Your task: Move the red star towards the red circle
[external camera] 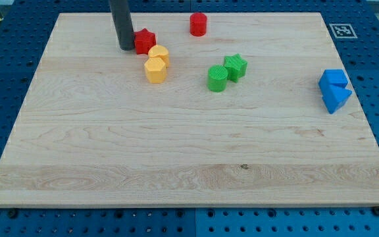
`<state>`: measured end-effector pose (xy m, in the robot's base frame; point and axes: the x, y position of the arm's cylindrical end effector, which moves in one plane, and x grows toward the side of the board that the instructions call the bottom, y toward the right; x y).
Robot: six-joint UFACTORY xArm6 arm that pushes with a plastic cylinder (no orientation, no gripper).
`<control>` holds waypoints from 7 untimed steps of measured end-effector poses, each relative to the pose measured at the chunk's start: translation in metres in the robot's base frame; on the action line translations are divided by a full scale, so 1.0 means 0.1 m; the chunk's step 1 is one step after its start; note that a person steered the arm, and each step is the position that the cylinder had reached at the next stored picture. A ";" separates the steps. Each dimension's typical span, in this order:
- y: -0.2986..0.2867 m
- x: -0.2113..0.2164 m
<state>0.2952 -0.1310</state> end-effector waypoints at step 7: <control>0.70 -0.06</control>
<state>0.2893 -0.0611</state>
